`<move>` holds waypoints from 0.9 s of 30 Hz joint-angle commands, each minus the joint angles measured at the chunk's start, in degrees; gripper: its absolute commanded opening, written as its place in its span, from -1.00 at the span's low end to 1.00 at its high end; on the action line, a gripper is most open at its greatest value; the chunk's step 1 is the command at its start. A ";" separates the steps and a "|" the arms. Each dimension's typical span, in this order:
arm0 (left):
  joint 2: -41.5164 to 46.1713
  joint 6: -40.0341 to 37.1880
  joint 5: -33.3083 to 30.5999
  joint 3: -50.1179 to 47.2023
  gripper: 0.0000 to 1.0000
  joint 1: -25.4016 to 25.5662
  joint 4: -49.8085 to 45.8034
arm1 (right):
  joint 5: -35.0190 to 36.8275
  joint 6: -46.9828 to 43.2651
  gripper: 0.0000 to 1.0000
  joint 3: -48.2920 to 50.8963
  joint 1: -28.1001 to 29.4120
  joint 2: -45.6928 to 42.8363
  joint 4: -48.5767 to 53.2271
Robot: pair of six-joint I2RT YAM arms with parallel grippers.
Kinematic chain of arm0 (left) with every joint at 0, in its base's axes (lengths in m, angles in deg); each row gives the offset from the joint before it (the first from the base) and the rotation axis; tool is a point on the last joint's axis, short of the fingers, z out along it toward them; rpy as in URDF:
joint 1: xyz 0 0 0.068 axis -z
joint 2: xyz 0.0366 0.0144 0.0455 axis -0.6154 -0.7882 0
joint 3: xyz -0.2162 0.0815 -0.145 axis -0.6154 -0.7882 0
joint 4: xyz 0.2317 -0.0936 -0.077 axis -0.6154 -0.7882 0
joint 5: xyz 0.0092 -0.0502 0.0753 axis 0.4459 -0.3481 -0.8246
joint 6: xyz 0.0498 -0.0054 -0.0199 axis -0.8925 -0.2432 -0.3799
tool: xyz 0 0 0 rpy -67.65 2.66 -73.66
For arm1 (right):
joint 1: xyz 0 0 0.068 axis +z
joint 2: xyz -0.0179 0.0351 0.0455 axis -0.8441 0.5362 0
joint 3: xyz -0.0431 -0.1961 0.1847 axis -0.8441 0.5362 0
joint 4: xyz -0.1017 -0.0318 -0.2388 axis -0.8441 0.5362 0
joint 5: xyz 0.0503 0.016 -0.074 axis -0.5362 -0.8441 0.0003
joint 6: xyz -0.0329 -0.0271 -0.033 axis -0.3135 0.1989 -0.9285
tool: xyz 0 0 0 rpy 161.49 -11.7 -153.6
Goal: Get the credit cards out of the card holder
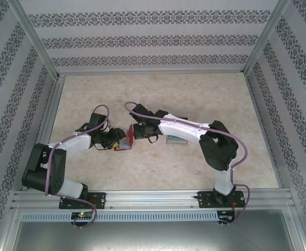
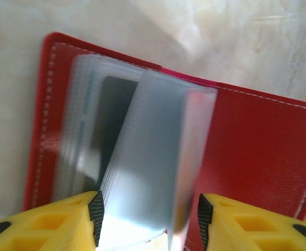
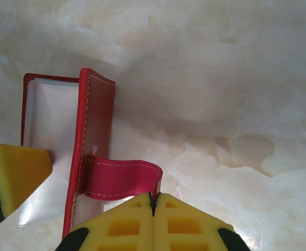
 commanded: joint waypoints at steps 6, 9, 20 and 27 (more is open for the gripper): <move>-0.16 1.89 4.35 1.29 0.11 2.88 7.91 | -0.07 0.79 -1.00 0.69 0.74 0.86 -0.46; -1.02 2.28 4.35 1.87 0.11 4.05 8.75 | 0.15 1.13 -0.90 1.08 0.63 0.32 -0.56; -3.77 3.08 3.12 5.87 0.09 7.56 10.05 | 3.68 4.46 -0.29 7.72 -0.58 -7.86 -3.98; -7.74 4.48 2.24 7.62 0.07 9.15 11.22 | 4.18 5.33 -0.29 11.38 -0.66 -12.81 -6.24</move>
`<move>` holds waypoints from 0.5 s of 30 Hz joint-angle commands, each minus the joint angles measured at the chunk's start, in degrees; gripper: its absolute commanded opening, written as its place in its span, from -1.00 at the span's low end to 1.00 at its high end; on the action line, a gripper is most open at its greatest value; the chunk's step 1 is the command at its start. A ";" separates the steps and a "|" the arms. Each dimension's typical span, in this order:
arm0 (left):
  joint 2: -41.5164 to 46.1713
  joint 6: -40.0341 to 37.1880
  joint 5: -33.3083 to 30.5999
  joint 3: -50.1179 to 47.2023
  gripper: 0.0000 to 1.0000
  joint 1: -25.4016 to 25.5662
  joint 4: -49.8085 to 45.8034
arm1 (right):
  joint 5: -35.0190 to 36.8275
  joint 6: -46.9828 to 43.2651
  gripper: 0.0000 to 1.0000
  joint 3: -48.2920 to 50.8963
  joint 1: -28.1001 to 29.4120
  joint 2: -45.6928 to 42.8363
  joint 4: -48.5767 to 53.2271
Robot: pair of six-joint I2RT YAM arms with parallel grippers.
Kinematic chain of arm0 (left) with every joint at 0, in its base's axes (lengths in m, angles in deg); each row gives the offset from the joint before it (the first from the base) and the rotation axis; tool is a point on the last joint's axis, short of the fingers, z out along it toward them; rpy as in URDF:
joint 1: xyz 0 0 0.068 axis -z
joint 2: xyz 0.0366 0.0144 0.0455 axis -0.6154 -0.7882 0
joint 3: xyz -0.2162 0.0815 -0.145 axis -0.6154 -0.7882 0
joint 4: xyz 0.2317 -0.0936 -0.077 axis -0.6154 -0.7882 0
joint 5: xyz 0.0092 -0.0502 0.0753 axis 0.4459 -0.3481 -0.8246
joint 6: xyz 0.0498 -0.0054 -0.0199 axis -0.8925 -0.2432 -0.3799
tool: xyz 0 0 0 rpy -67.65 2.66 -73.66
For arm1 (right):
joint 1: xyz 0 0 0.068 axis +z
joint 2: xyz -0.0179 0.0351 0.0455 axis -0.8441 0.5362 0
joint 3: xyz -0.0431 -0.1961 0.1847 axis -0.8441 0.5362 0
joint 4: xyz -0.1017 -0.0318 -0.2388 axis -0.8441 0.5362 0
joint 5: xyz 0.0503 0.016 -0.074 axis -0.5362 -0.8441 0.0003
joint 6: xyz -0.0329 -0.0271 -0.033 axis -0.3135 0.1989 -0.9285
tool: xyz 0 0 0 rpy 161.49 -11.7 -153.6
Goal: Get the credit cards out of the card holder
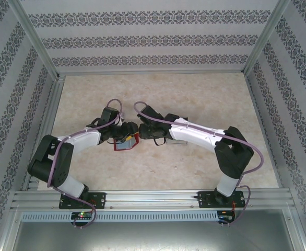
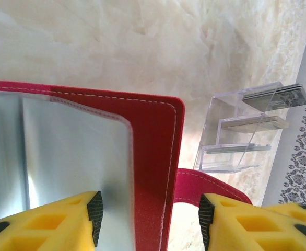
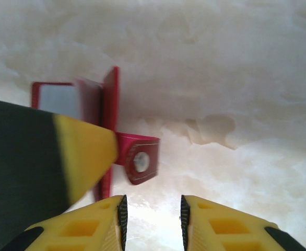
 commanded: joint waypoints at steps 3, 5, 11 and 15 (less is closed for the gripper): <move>-3.51 1.77 -0.92 2.42 0.07 1.34 2.13 | -0.59 1.88 -0.31 4.42 -0.18 -3.75 -5.74; -4.69 2.04 -1.52 3.08 0.07 1.34 1.81 | -2.00 2.21 -0.34 6.19 0.32 -4.31 -8.65; -5.34 0.99 -5.65 5.63 0.08 1.27 -3.48 | -8.31 5.69 -0.62 8.69 0.84 -0.95 -17.09; -5.32 0.79 -6.91 6.28 0.10 0.77 -5.41 | -10.30 8.33 -0.72 9.22 0.71 2.59 -20.95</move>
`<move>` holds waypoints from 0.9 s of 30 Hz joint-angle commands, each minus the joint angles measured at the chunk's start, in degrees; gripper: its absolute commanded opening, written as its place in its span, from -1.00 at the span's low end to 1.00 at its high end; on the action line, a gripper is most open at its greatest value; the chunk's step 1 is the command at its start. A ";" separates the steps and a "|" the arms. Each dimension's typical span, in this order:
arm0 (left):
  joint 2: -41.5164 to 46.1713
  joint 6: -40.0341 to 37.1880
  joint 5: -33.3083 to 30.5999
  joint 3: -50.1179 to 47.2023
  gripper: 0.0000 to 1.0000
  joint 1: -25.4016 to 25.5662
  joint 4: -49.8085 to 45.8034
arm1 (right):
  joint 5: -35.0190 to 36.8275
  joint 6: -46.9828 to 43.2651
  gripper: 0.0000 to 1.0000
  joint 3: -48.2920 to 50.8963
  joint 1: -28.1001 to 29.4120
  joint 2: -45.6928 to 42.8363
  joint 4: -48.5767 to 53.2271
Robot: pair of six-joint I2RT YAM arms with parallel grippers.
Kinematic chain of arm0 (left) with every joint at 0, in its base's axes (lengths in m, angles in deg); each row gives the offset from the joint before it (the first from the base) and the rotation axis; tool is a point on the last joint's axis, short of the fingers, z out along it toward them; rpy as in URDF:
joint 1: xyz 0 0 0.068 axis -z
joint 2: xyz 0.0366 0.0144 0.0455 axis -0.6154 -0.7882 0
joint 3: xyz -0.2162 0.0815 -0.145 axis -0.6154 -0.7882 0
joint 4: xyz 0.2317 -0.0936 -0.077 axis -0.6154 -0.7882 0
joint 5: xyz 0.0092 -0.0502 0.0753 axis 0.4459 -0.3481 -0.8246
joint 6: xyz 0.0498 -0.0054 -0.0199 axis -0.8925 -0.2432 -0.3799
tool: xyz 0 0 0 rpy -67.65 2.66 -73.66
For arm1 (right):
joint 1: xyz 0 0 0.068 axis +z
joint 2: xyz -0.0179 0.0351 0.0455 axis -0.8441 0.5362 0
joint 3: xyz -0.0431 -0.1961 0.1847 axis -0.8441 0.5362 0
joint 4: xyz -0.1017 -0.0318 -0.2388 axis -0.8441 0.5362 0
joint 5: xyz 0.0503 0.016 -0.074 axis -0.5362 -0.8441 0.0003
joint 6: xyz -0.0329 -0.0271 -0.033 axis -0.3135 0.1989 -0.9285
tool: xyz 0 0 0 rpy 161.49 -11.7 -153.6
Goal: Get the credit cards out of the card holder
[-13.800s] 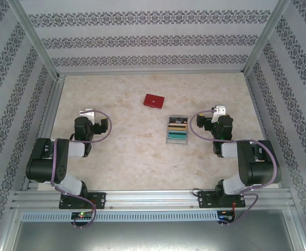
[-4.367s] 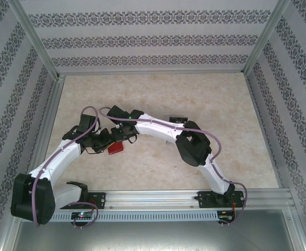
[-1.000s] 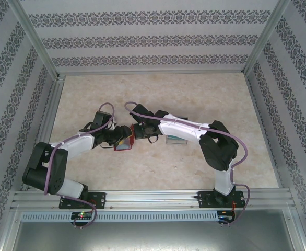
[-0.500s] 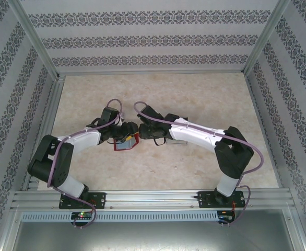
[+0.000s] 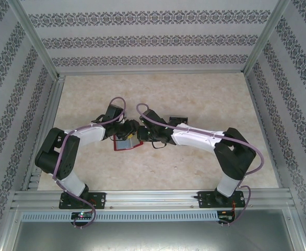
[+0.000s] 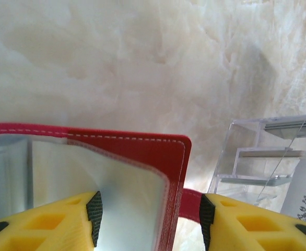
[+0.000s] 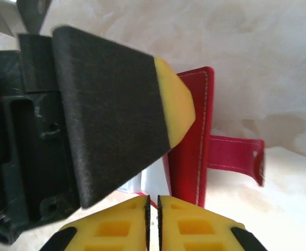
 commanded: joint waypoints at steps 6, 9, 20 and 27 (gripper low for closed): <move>0.67 -1.03 -2.69 2.24 0.10 -0.55 -4.73 | -4.30 4.73 -0.79 0.03 0.25 7.24 -5.55; 1.95 -1.64 -3.11 2.56 0.10 -1.55 -6.07 | -2.53 4.48 -0.80 -0.15 -0.01 8.42 -3.23; 10.00 -7.88 -8.76 1.87 0.27 -4.29 -18.30 | 0.25 4.08 -0.80 0.87 -0.71 9.57 -0.45; 12.60 -8.15 -9.11 -3.87 0.32 -5.01 -18.01 | 1.78 3.80 -0.79 0.68 -0.54 9.87 1.06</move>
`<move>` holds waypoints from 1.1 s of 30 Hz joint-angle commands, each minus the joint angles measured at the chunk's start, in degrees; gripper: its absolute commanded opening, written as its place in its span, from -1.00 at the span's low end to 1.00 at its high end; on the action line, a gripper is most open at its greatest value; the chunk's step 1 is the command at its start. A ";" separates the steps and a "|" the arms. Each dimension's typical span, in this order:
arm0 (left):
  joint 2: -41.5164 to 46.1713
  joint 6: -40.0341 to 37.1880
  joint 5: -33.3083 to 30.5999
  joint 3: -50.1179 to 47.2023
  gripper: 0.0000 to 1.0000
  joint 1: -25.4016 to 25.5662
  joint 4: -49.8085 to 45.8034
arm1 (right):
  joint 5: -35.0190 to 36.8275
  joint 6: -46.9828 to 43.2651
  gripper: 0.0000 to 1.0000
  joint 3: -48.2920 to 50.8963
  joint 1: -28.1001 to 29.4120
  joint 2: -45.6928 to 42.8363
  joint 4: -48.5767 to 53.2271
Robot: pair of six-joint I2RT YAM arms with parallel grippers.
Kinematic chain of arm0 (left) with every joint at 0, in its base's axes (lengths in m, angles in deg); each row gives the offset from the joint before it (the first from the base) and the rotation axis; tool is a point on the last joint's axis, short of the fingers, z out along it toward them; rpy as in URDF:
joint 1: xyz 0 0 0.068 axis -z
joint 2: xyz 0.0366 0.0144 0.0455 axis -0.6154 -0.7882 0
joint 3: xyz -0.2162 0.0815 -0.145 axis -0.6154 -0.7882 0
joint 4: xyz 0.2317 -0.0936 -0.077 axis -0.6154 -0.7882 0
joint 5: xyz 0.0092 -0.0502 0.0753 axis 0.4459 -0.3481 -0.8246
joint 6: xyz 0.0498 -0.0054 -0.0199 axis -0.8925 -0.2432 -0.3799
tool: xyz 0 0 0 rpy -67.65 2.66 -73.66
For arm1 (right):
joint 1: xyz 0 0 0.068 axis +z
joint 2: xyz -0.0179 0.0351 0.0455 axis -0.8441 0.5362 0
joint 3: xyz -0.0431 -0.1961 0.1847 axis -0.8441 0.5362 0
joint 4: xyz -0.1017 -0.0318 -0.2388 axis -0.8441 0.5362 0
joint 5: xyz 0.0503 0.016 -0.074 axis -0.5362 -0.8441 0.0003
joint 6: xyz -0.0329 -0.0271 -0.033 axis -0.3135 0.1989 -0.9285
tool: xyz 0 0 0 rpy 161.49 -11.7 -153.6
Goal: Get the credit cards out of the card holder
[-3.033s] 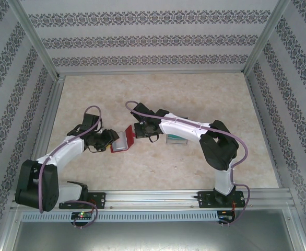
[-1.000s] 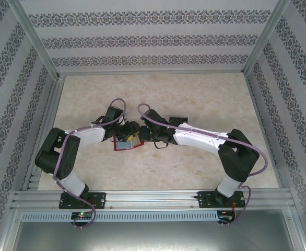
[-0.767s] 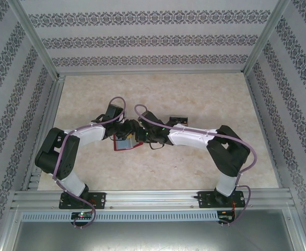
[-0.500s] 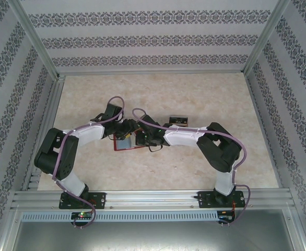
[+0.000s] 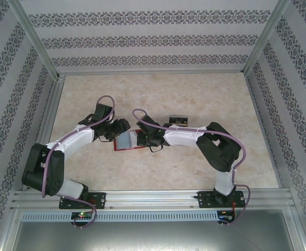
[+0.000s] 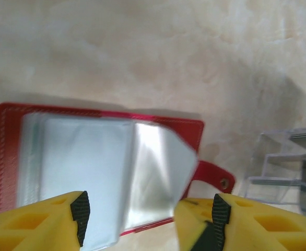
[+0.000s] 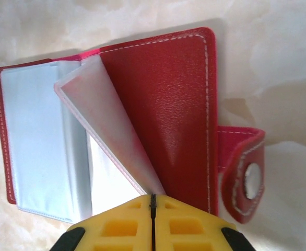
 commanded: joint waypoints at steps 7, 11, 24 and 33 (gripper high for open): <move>-1.10 -2.32 -1.37 -2.82 0.32 -0.64 -2.56 | 4.27 -1.04 -0.70 -0.96 0.04 1.30 5.79; -2.26 -2.65 -0.62 -3.24 0.32 -0.65 -1.70 | 4.55 -1.23 -0.68 -1.21 0.29 1.47 6.17; -4.91 -2.94 0.38 -3.78 0.31 -0.67 -0.89 | 4.61 -1.14 -0.68 -1.69 0.83 2.23 6.56; -6.43 -1.00 7.86 -5.32 0.31 -0.66 6.68 | 4.02 -1.06 -0.68 -2.18 1.10 2.98 6.56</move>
